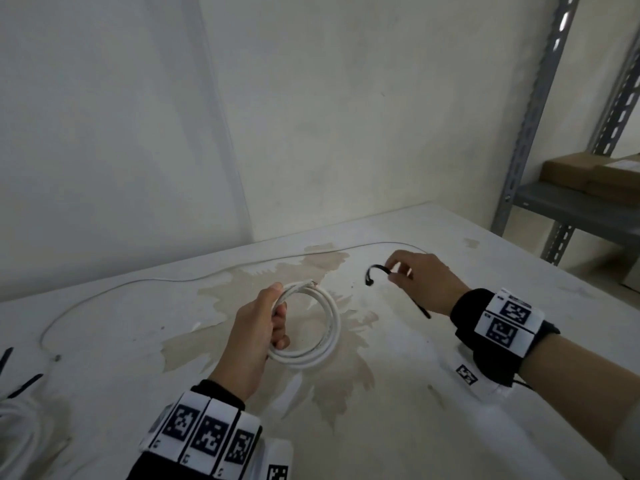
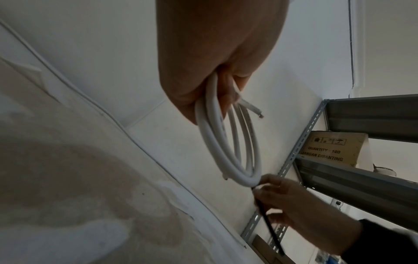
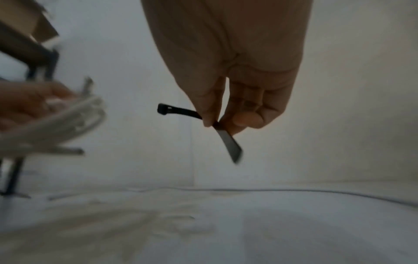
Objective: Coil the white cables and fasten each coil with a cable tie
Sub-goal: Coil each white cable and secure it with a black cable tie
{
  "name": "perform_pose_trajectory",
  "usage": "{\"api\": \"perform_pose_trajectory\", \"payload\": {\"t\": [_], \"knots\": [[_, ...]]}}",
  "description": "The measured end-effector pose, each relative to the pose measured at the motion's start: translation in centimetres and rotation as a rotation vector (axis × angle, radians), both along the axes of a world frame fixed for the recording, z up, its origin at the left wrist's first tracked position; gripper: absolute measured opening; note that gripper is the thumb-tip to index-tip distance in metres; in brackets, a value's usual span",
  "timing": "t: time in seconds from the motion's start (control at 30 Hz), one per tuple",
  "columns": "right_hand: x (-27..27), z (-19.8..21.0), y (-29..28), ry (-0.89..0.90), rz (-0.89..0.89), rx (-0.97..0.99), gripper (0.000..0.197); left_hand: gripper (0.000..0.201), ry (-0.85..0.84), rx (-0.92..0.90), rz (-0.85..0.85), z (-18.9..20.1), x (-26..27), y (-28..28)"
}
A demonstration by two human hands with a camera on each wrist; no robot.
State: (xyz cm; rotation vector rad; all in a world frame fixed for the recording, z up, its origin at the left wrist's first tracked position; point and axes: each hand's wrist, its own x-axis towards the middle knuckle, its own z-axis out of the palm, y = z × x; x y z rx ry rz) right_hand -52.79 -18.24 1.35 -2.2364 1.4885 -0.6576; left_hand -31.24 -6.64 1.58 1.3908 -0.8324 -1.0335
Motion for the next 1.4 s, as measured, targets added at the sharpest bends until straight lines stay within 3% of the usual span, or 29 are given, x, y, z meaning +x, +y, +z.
{"api": "perform_pose_trajectory", "payload": {"t": [0.13,0.37,0.47,0.57,0.67,0.8,1.03,1.17,1.27,1.4], "knots": [[3.4,1.8,3.1,-0.224,0.150,-0.054,0.010,0.037,-0.002,-0.014,0.046,-0.1,1.3,0.3],[9.0,1.2,6.6,-0.344,0.316,0.010,0.016,0.038,-0.004,-0.052,0.190,-0.1,3.1,1.2],[10.8,0.5,7.7,-0.362,0.328,0.065,0.010,0.038,-0.004,-0.071,0.257,0.0,4.1,1.7],[12.5,-0.3,8.6,-0.391,0.279,0.172,0.025,0.038,-0.018,-0.092,0.304,0.2,4.6,2.3],[14.1,-0.6,9.2,-0.488,0.192,0.263,0.028,0.039,-0.040,-0.106,0.328,0.1,4.9,2.8],[15.4,0.1,10.0,-0.639,0.151,0.290,0.029,0.039,-0.050,-0.119,0.321,-0.1,5.3,3.3],[16.7,0.6,11.0,-0.752,0.158,0.242,0.033,0.031,-0.049,-0.160,0.271,-0.4,5.5,4.0],[16.2,0.8,11.5,-0.895,0.264,0.382,0.023,0.024,-0.045,-0.213,0.248,-0.1,6.3,4.2],[16.0,0.6,11.8,-0.899,0.363,0.400,0.011,0.024,-0.017,-0.227,0.229,0.2,6.8,4.3],[15.6,0.4,12.1,-0.851,0.485,0.456,0.027,0.022,0.023,-0.242,0.225,0.3,7.1,4.4]]}}
